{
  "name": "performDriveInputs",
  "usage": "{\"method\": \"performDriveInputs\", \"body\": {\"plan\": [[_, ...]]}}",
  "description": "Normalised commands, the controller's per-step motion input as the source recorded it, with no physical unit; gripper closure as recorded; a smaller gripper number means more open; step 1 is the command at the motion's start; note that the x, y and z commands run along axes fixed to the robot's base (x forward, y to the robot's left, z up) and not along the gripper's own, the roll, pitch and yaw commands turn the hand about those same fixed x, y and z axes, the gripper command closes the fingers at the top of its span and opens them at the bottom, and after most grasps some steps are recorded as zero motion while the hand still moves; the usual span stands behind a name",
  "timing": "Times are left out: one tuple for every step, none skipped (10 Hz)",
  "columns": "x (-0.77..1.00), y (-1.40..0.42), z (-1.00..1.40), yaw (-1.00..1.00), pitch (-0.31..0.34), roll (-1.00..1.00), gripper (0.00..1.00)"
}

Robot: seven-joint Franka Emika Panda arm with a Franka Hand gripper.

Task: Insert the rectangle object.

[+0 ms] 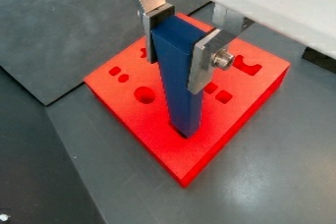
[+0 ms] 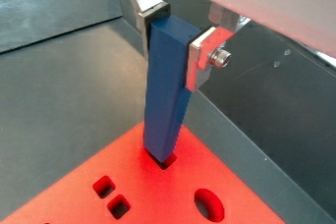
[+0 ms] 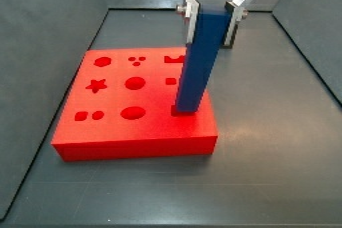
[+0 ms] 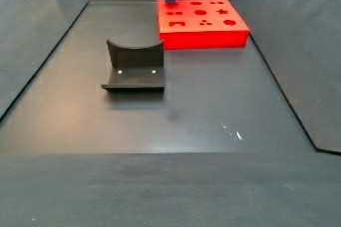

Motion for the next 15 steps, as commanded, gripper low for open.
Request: {"method": "performDriveInputs", "body": {"plan": [[0.00,-0.05,-0.19,0.00,-0.059,-0.13,1.00],[0.00,-0.05,-0.25,0.00,-0.079,-0.16,1.00],[-0.03,-0.05,-0.51,0.00,-0.119,-0.13,1.00],[-0.01,0.00,-0.90,0.03,-0.016,0.00,1.00],[0.00,0.00,-1.00,0.03,0.000,0.05,1.00],[-0.01,0.00,-0.83,0.03,0.000,0.06,1.00],[-0.06,0.00,-0.26,0.02,0.000,0.00,1.00],[0.00,0.00,-0.02,0.00,0.000,0.00,1.00],[-0.21,0.09,-0.09,0.00,0.000,0.00,1.00],[-0.13,0.00,-0.02,0.00,0.000,0.00,1.00],[-0.11,0.00,-0.03,0.00,0.000,0.00,1.00],[-0.10,0.00,-0.05,0.00,0.000,0.00,1.00],[0.00,0.00,-0.07,0.00,0.000,-0.01,1.00],[0.00,0.00,-0.49,0.00,0.000,-0.18,1.00],[0.00,-0.01,-0.49,-0.04,0.000,-0.31,1.00]]}}
